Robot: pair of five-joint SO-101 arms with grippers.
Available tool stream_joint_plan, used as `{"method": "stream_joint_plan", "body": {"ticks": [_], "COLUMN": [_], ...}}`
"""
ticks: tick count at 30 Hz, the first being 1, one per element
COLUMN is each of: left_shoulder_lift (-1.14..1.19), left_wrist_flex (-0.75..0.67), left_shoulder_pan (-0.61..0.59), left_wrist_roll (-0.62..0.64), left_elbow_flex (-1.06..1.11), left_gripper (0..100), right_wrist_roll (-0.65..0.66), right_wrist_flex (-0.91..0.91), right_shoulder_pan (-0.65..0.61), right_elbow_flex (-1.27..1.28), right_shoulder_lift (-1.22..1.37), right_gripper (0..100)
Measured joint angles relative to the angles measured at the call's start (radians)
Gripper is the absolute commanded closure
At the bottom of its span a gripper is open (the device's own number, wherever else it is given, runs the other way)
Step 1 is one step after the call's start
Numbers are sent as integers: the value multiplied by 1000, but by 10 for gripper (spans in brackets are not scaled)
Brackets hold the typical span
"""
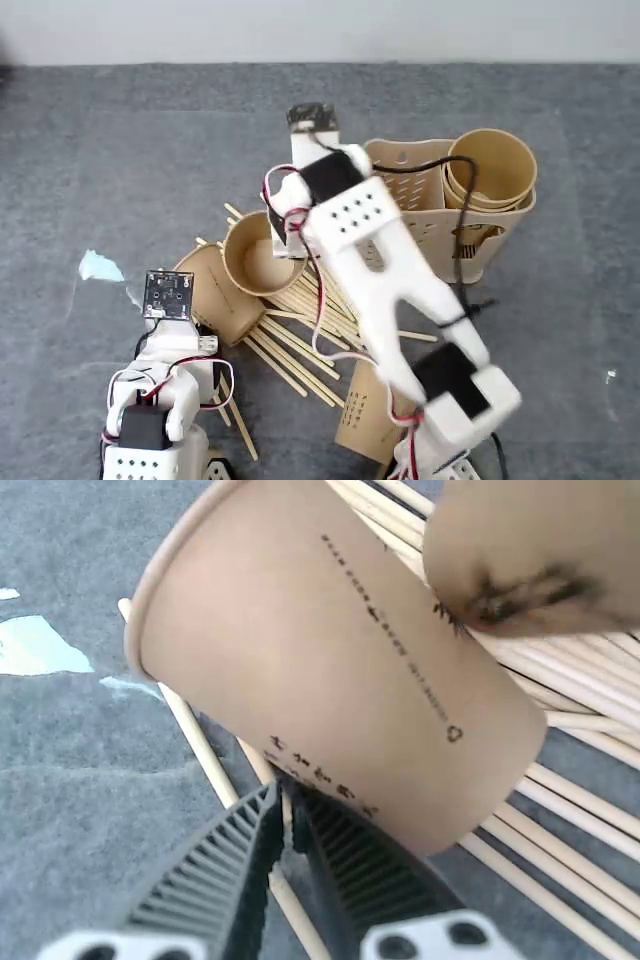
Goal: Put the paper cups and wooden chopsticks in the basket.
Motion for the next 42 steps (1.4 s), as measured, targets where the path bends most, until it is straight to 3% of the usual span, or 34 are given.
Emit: {"method": "stream_joint_plan", "body": {"ticks": [6, 17, 27, 42], "left_shoulder_lift": [0, 0, 0, 0], "left_wrist_flex": [0, 0, 0, 0], "left_shoulder_pan": [0, 0, 0, 0], "left_wrist_roll": [-2, -2, -2, -2], "left_elbow_flex": [0, 0, 0, 0], "left_gripper": [987, 987, 987, 987], "right_wrist_roll": [75, 215, 270, 310], "right_wrist_flex": [0, 0, 14, 51], "right_shoulder_pan": [68, 373, 603, 809], "right_elbow_flex": [0, -11, -238, -256], "right_shoulder_lift": [-250, -580, -526, -381], "right_gripper": [991, 991, 991, 991]}}
